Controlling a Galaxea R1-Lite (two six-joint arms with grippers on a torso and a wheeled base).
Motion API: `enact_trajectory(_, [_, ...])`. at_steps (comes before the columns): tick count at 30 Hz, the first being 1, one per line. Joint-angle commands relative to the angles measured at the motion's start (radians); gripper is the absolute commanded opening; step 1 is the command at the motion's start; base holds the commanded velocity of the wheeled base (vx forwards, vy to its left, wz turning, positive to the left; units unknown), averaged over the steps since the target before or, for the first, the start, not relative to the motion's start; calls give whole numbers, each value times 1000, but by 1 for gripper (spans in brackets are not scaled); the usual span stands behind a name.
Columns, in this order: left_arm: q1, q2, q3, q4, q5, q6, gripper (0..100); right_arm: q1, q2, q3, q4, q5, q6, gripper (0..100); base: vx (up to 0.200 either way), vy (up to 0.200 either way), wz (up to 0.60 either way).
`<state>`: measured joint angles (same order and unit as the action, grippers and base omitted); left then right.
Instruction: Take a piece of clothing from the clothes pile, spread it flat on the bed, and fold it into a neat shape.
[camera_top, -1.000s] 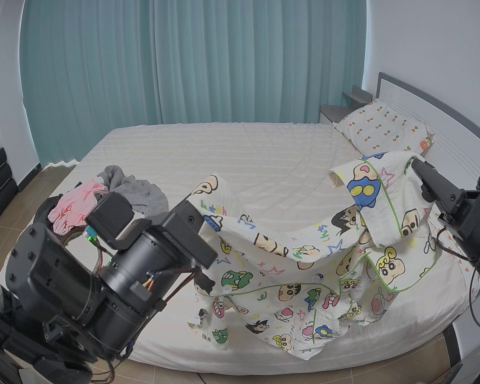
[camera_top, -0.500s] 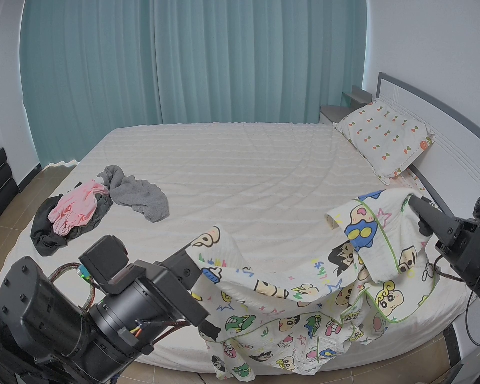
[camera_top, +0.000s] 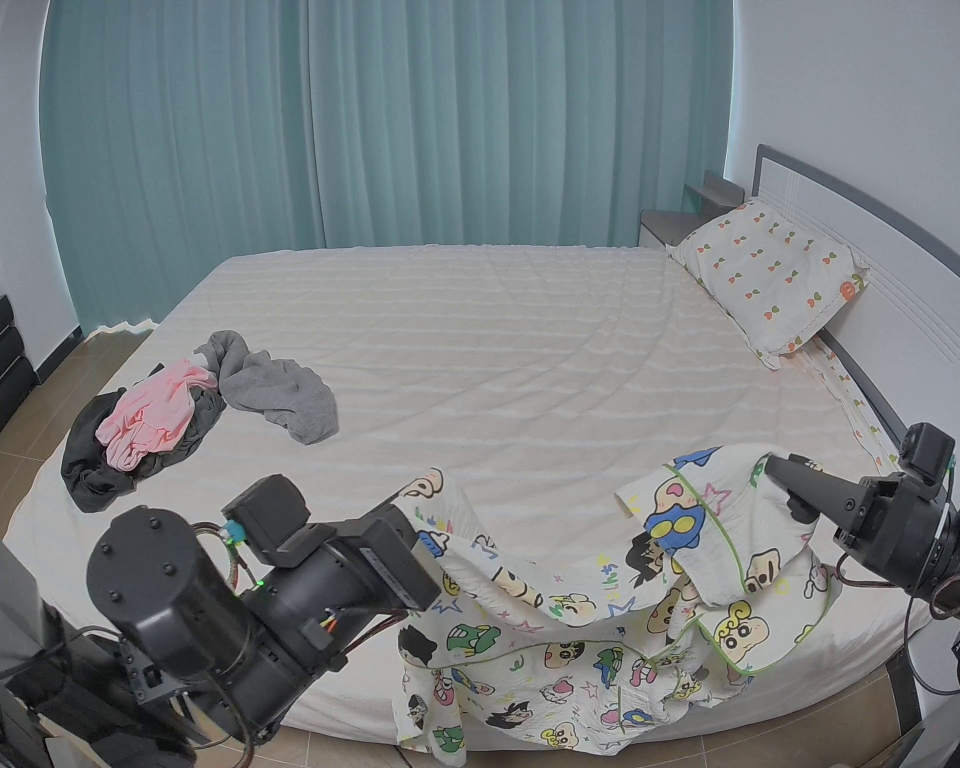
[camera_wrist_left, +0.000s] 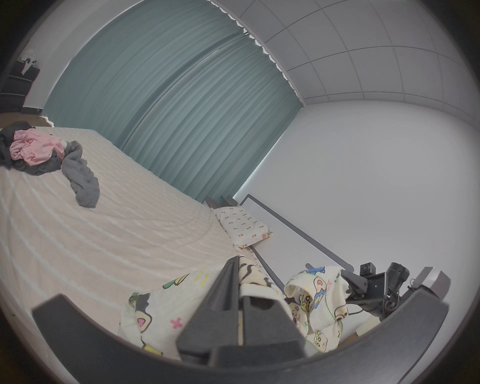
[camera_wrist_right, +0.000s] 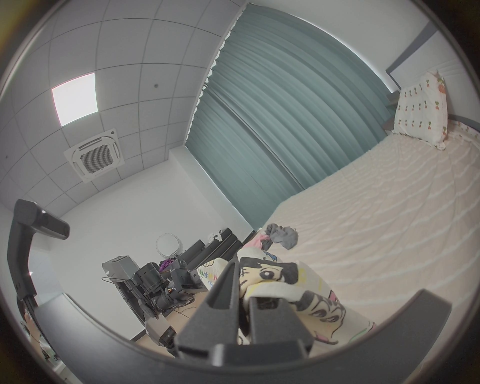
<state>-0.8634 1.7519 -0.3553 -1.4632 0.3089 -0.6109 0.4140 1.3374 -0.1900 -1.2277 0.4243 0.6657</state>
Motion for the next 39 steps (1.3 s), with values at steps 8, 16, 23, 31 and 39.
enact_trajectory(8, [113,233,-168,3,-1,-23,0,-54,206,-43,-12,14,-9,0,0,0,0])
enact_trajectory(16, [150,307,-232,3,-25,-21,0,-57,259,-86,-12,14,-12,0,175,0,0])
enact_trajectory(23, [178,353,-304,32,-48,-15,0,-87,299,-144,-12,16,-12,0,200,0,0])
enact_trajectory(31, [222,408,-436,150,-62,-12,0,-121,399,-197,-12,16,-37,0,200,0,0])
enact_trajectory(39, [242,541,-583,288,-83,-12,0,-150,572,-292,-13,14,-48,0,50,0,0])
